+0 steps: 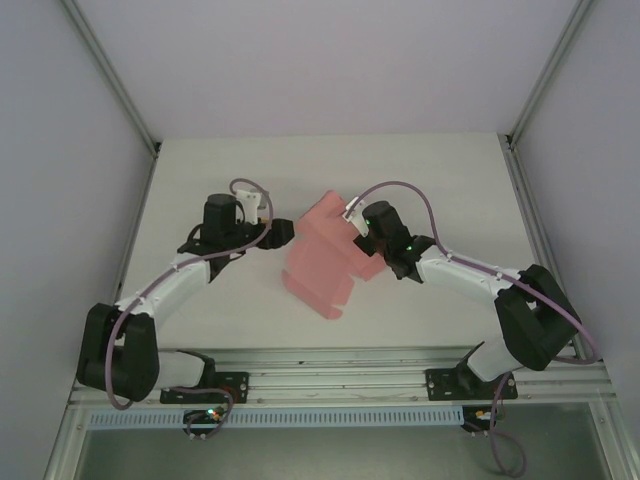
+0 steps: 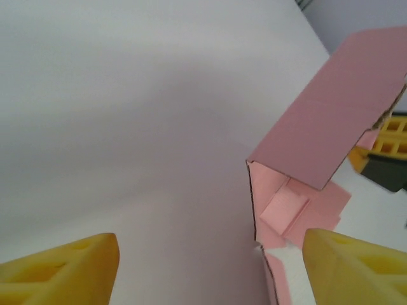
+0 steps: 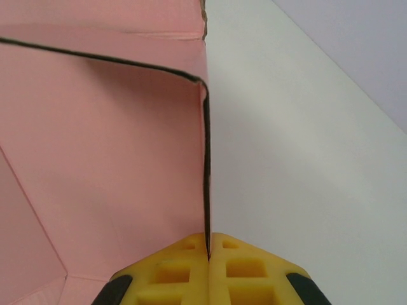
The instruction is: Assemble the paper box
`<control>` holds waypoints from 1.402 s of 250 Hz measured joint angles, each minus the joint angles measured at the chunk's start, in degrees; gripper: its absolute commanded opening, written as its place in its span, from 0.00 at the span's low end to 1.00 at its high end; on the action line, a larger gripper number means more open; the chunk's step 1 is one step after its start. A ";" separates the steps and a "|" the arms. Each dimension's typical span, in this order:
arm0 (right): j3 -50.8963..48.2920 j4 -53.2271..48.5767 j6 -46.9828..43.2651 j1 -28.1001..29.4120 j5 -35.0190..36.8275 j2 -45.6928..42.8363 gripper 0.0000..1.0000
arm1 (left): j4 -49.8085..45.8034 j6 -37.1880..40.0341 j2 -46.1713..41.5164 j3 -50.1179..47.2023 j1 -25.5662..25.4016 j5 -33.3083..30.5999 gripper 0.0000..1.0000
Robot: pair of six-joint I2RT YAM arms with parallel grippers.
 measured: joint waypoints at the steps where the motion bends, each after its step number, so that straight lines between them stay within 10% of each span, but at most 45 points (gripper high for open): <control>1: 0.00 0.00 0.04 0.00 0.00 0.00 0.00 | 0.09 -0.09 0.04 0.00 0.02 0.07 0.65; 196: 0.00 -0.92 2.89 -0.31 0.37 0.55 0.00 | 10.51 -1.73 8.17 0.13 -0.48 10.38 0.00; 281: 0.02 -3.32 5.31 -0.63 0.52 0.66 0.00 | 7.21 5.92 7.30 1.20 -6.73 5.20 0.00; 301: 0.02 -3.52 5.75 -0.74 0.48 0.66 0.00 | 5.51 8.31 7.19 2.45 -9.18 2.51 0.18; 351: 0.02 -3.45 6.88 -0.72 -0.70 0.63 0.00 | 2.95 10.86 7.80 4.81 -12.59 -0.96 0.19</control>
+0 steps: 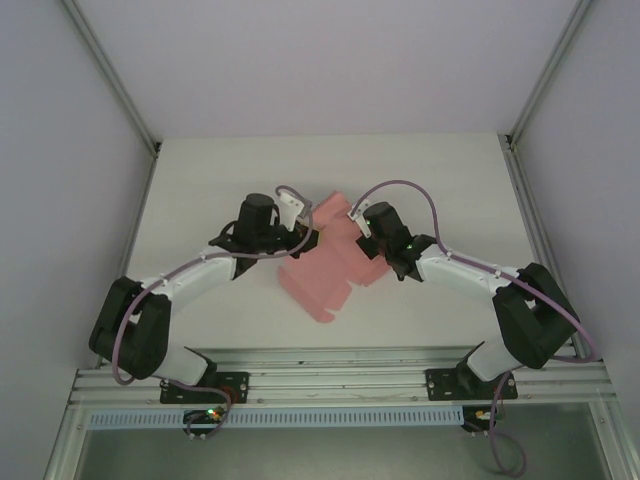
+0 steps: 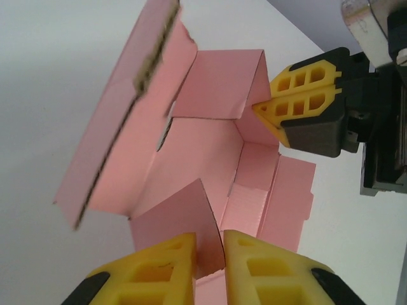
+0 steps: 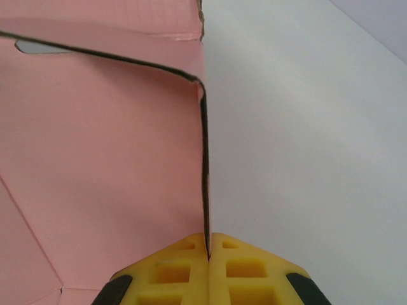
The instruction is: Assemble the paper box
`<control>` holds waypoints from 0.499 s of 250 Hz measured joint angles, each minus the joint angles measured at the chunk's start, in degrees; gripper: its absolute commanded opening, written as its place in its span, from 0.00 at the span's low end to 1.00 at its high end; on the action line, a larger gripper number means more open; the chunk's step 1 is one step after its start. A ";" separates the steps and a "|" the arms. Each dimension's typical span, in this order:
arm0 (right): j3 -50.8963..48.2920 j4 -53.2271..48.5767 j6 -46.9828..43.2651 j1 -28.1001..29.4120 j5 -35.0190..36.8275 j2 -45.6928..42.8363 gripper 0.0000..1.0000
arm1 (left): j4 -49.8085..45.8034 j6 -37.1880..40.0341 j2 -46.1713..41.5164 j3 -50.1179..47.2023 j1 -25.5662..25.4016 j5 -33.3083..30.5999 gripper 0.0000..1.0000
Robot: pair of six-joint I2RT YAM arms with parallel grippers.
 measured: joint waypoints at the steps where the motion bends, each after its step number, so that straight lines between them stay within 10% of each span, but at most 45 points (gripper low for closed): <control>1: 0.00 0.02 0.07 0.00 -0.07 0.00 0.00 | -0.02 0.04 0.02 0.07 -0.04 -0.02 0.19; 125: 0.00 0.61 0.92 0.09 -1.31 -0.02 0.00 | -2.45 1.18 6.38 4.15 -2.45 -1.55 0.38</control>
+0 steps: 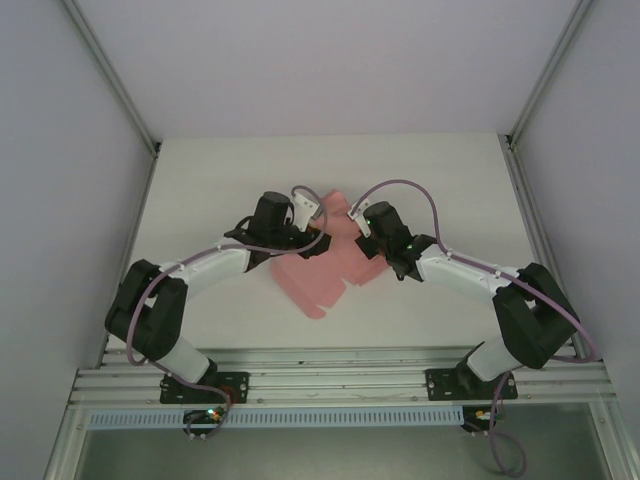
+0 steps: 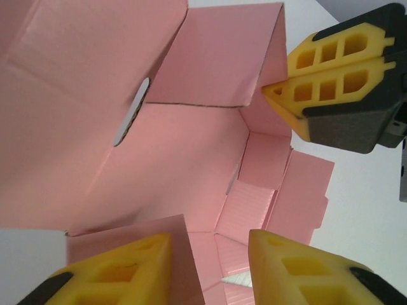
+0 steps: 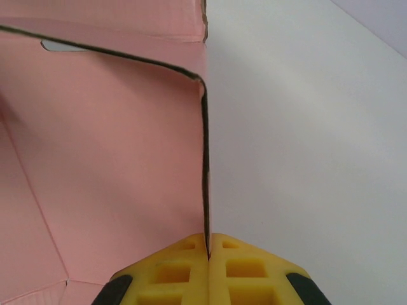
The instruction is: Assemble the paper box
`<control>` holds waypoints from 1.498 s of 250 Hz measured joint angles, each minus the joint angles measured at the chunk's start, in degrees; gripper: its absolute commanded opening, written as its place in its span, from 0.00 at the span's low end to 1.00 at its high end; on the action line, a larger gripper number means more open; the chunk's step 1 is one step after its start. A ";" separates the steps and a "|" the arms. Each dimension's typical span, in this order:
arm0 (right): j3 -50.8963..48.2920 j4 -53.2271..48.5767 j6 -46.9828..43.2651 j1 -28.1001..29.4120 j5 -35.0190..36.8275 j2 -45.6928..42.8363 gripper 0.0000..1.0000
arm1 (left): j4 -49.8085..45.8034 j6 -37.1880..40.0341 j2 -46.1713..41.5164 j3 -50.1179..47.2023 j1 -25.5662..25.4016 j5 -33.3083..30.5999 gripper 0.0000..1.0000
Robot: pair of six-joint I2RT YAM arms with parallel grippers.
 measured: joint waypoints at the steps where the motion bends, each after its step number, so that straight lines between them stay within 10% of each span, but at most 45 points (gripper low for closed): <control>1: 0.00 -0.02 0.00 0.00 0.00 0.00 0.00 | 0.00 0.00 0.00 0.02 -0.02 -0.02 0.38; 41: 0.00 -0.02 -0.42 0.02 0.09 0.00 0.00 | -0.81 0.00 -0.83 0.09 -0.28 0.02 0.47; 104: 0.00 -0.22 -3.17 0.28 0.11 -0.02 0.00 | -5.64 -0.33 -11.98 0.07 -0.28 -3.61 0.99; 170: 0.76 -1.51 -6.91 0.61 0.13 -0.02 0.00 | -15.69 3.10 -16.59 5.79 1.57 -13.79 1.00; 243: 3.21 -3.56 -10.88 1.81 0.13 -0.02 0.00 | -19.69 5.77 -7.39 10.73 4.61 -11.96 0.82; 318: 4.46 -6.12 -12.79 2.32 0.13 0.04 0.00 | -19.47 8.28 -3.26 13.22 4.28 -11.61 0.00; 375: 4.79 -6.27 -13.84 2.29 1.31 0.37 0.10 | -18.32 10.32 -3.28 12.52 3.13 -13.60 0.00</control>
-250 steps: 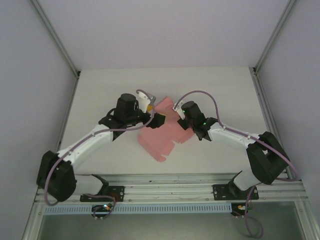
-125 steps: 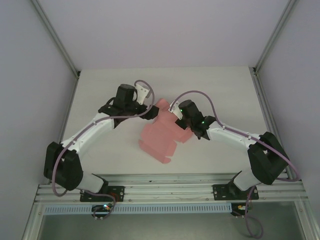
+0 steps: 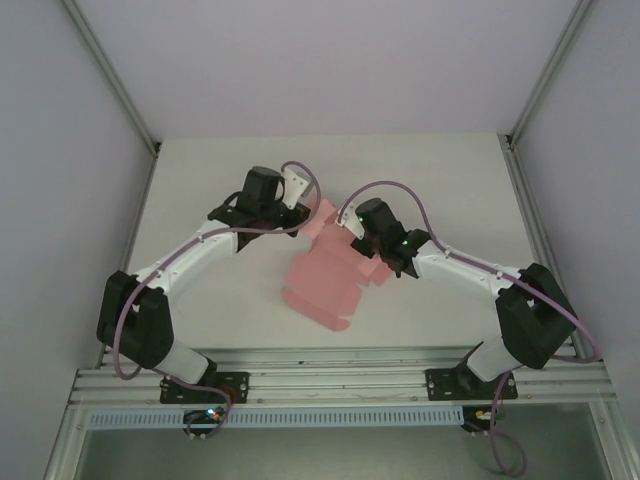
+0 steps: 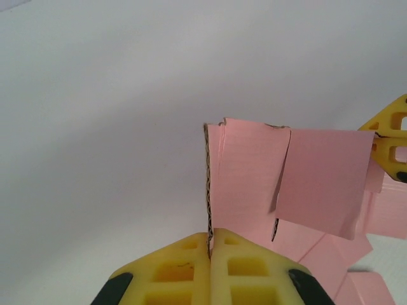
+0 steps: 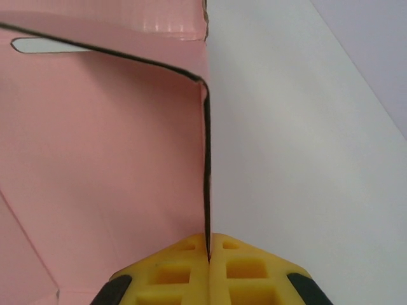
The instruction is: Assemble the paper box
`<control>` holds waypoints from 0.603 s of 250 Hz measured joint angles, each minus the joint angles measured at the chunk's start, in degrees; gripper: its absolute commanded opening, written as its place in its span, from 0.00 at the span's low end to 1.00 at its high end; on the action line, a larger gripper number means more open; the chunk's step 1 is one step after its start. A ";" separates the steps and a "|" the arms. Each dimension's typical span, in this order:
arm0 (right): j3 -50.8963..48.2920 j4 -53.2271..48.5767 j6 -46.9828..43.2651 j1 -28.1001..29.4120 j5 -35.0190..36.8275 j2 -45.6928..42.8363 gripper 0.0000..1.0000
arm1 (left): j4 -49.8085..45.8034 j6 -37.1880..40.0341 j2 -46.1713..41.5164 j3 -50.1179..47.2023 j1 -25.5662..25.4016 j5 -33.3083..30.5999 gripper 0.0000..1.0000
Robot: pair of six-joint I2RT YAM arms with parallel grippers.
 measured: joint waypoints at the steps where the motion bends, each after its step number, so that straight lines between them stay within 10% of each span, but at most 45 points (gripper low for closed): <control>1: 0.00 0.00 0.02 0.00 0.02 0.02 0.10 | 0.04 0.00 -0.02 -0.04 0.00 0.02 0.00; 151: -3.37 1.40 -0.39 -3.19 -0.33 0.37 0.14 | 3.96 2.27 -4.24 -5.18 0.00 2.91 0.00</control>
